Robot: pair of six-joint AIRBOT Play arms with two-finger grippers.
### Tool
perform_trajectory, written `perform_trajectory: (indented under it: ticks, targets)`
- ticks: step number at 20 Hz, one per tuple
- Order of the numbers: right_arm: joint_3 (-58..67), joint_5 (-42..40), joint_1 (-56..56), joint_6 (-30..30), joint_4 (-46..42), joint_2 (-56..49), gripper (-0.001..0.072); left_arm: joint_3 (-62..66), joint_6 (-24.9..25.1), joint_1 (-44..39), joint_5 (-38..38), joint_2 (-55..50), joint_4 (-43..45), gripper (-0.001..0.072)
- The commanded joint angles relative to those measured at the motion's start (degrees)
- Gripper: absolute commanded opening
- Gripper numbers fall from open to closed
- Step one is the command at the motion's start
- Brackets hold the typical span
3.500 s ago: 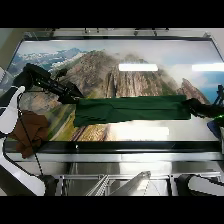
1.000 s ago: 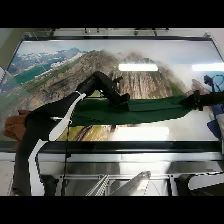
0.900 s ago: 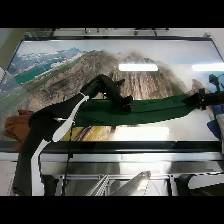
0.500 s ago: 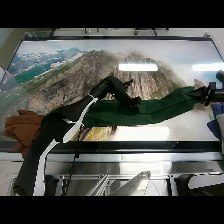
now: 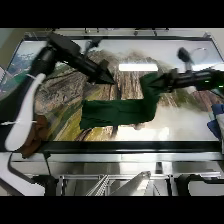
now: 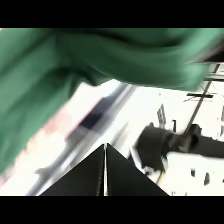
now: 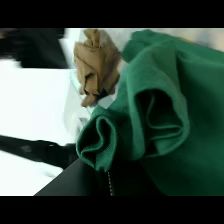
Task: Fold the shirts.
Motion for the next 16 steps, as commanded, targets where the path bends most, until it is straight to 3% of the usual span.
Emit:
perform_trajectory:
  ticks: [1,5,7,9,10,14,16]
  targets:
    - [0.1,-21.5,19.8,0.8,0.5,-1.0,0.0022,-7.8,0.8,8.2,5.6,11.5,6.7,0.0018]
    - [0.7,-43.4,36.5,0.3,6.2,-9.2,0.0022,-20.1,3.7,12.8,1.6,20.1,11.6,0.0019]
    - [2.3,-49.3,40.6,-4.1,10.8,-14.0,0.0036,-26.9,5.0,13.9,-0.2,22.9,11.6,0.0019]
    - [3.1,-47.6,41.8,-5.7,15.5,-17.1,0.0548,-32.9,6.7,13.8,-1.3,24.9,11.5,0.0019]
    - [3.1,-45.9,41.5,-5.8,15.5,-17.4,0.0598,-35.6,7.2,13.8,-2.0,25.7,10.9,0.0019]
    - [3.1,-34.6,33.5,-6.7,13.7,-13.1,0.0597,-43.5,11.5,13.8,-2.4,28.0,8.5,0.0019]
    - [3.0,-28.8,26.9,-4.4,9.3,-9.3,0.0595,-46.1,12.5,14.0,-2.6,29.0,8.5,0.0019]
